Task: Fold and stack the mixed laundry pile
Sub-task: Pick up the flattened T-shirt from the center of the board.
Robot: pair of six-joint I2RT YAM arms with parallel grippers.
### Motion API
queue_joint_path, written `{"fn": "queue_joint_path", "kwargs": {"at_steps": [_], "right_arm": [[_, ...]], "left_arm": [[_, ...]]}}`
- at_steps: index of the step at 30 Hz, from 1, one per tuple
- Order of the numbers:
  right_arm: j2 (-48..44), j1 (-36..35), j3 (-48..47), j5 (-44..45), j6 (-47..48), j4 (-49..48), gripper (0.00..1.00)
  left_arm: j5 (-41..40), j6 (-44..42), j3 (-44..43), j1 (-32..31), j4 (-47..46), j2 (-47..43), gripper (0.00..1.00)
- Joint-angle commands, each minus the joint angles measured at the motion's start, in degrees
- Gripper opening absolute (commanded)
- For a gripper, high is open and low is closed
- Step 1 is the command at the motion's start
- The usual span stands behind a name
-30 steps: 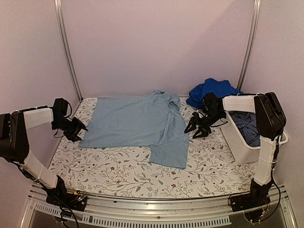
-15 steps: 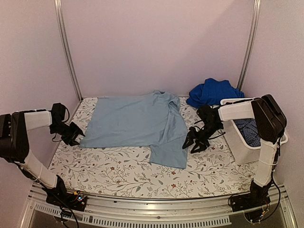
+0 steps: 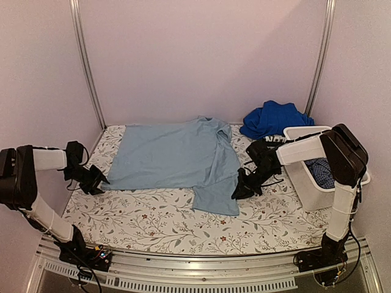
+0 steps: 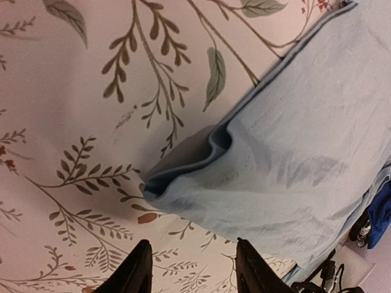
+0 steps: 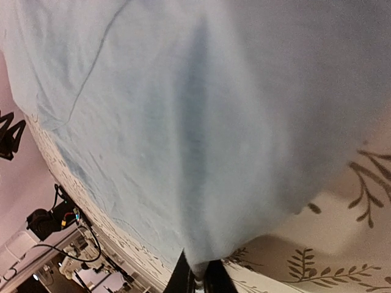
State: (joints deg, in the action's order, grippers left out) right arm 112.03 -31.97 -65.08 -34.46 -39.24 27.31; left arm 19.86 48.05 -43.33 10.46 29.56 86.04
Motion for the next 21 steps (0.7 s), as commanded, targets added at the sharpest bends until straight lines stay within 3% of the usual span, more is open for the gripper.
{"fn": "queue_joint_path", "kwargs": {"at_steps": [1, 7, 12, 21], "right_arm": [[0.48, -1.21, 3.41, 4.62, -1.92, -1.16, 0.00], [-2.63, -1.26, 3.99, 5.33, -1.90, -1.73, 0.00], [-4.71, -1.26, 3.80, 6.06, -1.38, -2.16, 0.00], [-7.50, -1.17, 3.37, 6.25, -1.92, -3.69, 0.00]], "left_arm": [[0.63, -0.48, 2.58, 0.70, -4.00, 0.11, 0.46], [-0.88, -0.82, 2.88, 0.77, -5.83, 1.58, 0.46], [-3.16, -1.35, 0.79, 1.19, -6.60, 6.43, 0.39], [-3.30, -2.43, -2.71, 1.33, -3.84, 8.14, 0.00]]}}
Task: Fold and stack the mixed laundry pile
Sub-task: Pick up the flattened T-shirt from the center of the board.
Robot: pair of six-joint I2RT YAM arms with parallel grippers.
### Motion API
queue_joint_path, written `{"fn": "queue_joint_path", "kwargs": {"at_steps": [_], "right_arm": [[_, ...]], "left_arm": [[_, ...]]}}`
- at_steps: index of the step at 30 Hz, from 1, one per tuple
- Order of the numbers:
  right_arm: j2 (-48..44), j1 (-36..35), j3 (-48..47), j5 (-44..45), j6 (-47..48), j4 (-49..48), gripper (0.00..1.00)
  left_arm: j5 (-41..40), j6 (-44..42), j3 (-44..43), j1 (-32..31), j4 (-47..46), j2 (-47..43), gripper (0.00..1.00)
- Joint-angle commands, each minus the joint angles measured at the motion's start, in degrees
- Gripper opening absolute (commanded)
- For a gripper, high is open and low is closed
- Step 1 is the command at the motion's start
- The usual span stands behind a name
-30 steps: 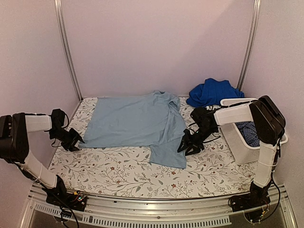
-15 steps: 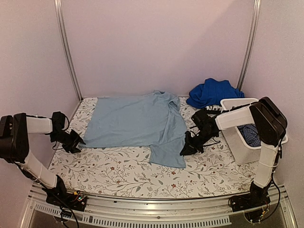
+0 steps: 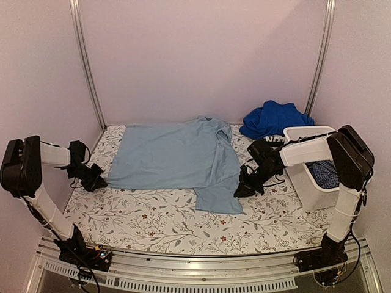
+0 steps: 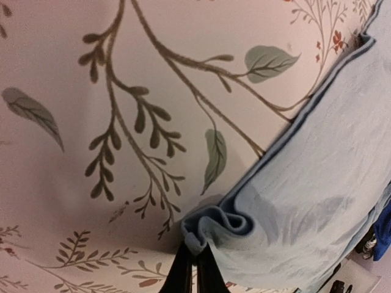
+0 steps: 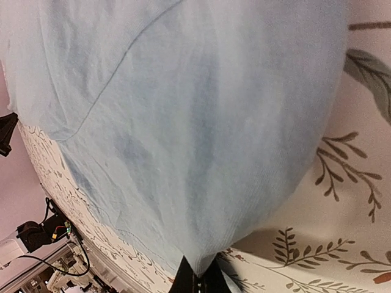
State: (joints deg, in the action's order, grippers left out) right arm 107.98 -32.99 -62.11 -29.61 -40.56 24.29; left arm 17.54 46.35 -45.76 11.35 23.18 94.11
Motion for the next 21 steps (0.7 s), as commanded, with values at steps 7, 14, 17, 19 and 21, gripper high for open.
{"fn": "queue_joint_path", "kwargs": {"at_steps": [7, 14, 17, 19, 21], "right_arm": [[-15.86, -0.14, 6.95, 0.98, -5.25, -5.64, 0.00], [-33.66, -0.49, 7.84, 2.48, -11.41, -8.27, 0.00], [-38.51, -0.58, 4.38, 4.63, -11.96, -7.24, 0.00], [-40.48, -0.90, 1.56, 6.04, -12.17, -7.05, 0.00], [-42.27, -1.66, -2.14, 7.92, -12.11, -7.16, 0.00]], "left_arm": [[3.37, -0.92, 1.97, 0.61, 10.55, -16.66, 0.00], [7.51, -0.54, -1.56, -2.79, 19.17, -25.42, 0.00], [13.32, 4.85, -6.86, -3.30, 17.90, -28.85, 0.00], [15.47, 9.29, -14.91, -3.26, 17.95, -31.13, 0.00], [13.35, 10.90, -26.24, -3.11, 21.88, -32.16, 0.00]]}}
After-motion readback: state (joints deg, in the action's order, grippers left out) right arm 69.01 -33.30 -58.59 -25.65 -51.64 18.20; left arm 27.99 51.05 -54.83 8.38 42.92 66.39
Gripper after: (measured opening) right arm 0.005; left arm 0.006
